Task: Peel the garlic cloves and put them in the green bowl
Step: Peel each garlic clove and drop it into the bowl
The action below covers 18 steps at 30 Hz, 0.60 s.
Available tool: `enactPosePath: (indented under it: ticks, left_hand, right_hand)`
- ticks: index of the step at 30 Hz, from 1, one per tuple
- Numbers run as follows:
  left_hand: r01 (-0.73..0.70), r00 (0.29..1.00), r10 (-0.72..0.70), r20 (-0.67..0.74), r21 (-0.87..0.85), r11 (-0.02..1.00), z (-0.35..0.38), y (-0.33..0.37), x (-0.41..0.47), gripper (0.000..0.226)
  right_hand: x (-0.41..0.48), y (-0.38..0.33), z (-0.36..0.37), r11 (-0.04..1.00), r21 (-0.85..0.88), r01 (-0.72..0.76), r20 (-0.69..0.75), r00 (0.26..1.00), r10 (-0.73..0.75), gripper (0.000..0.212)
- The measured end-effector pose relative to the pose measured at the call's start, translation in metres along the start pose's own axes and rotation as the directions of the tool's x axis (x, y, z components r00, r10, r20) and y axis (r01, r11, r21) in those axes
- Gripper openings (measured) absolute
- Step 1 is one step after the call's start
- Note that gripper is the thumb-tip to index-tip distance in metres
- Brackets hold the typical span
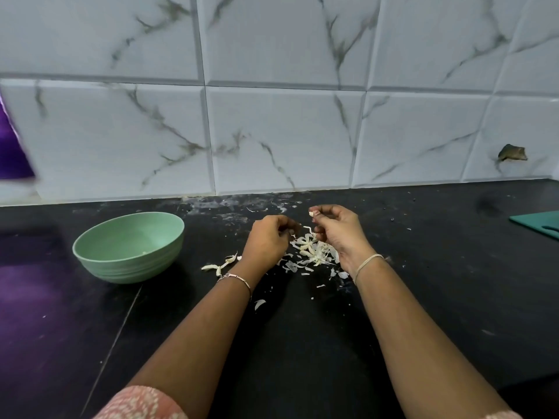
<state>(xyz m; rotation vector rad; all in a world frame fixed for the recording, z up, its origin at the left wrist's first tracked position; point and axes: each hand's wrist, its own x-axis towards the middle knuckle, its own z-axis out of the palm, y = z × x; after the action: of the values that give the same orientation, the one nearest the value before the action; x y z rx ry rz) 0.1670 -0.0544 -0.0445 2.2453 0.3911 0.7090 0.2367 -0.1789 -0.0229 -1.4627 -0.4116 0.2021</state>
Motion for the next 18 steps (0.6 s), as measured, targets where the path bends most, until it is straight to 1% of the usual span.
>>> enactPosePath:
  ticks: [2, 4, 6, 8, 10, 13, 15, 16, 17, 18]
  left_hand:
    - [-0.027, 1.000, 0.027, 0.015, 0.000, 1.000, -0.002, 0.000, 0.001, 0.018]
    - [-0.043, 0.999, 0.043, -0.011, 0.010, 0.999, -0.005, 0.001, 0.002, 0.026]
    - [-0.072, 0.997, 0.071, -0.032, -0.025, 0.997, -0.008, 0.002, 0.003, 0.030]
    - [-0.101, 0.995, 0.100, -0.013, -0.075, 0.992, -0.011, 0.003, 0.001, 0.029]
    - [-0.122, 0.993, 0.121, -0.012, -0.070, 0.990, -0.014, 0.000, 0.000, 0.024]
    - [-0.092, 0.995, 0.090, -0.039, -0.060, 0.994, -0.023, -0.004, 0.000, 0.017]
    - [-0.061, 0.997, 0.055, -0.060, -0.093, 0.994, -0.033, -0.001, -0.001, 0.013]
    - [-0.047, 0.996, 0.039, -0.084, -0.099, 0.994, -0.045, 0.000, -0.004, 0.014]
    - [-0.044, 0.995, 0.034, -0.097, -0.104, 0.994, -0.054, 0.002, -0.005, 0.014]
    - [-0.043, 0.993, 0.032, -0.115, -0.092, 0.995, -0.064, 0.004, -0.005, 0.011]
  right_hand:
    - [0.000, 0.002, 0.001, 0.999, -0.045, 0.018, 0.026, 1.000, -0.017, 0.010]
    - [0.000, 0.003, 0.003, 0.995, -0.088, 0.040, 0.044, 0.998, -0.036, 0.010]
    - [-0.001, 0.003, 0.004, 0.991, -0.114, 0.071, 0.038, 0.997, -0.067, 0.009]
    - [-0.003, 0.003, 0.006, 0.987, -0.124, 0.097, 0.041, 0.995, -0.093, 0.015]
    - [-0.008, 0.002, 0.008, 0.986, -0.121, 0.117, 0.085, 0.991, -0.107, 0.015]
    - [-0.011, 0.001, 0.013, 0.986, -0.106, 0.130, 0.147, 0.983, -0.113, 0.007]
    - [-0.011, 0.003, 0.015, 0.974, -0.151, 0.168, 0.160, 0.977, -0.144, 0.009]
    - [-0.013, 0.005, 0.021, 0.948, -0.223, 0.226, 0.182, 0.965, -0.187, 0.011]
    - [-0.014, 0.009, 0.021, 0.879, -0.362, 0.312, 0.212, 0.945, -0.248, 0.012]
    - [-0.016, 0.012, 0.021, 0.754, -0.515, 0.408, 0.281, 0.911, -0.301, 0.013]
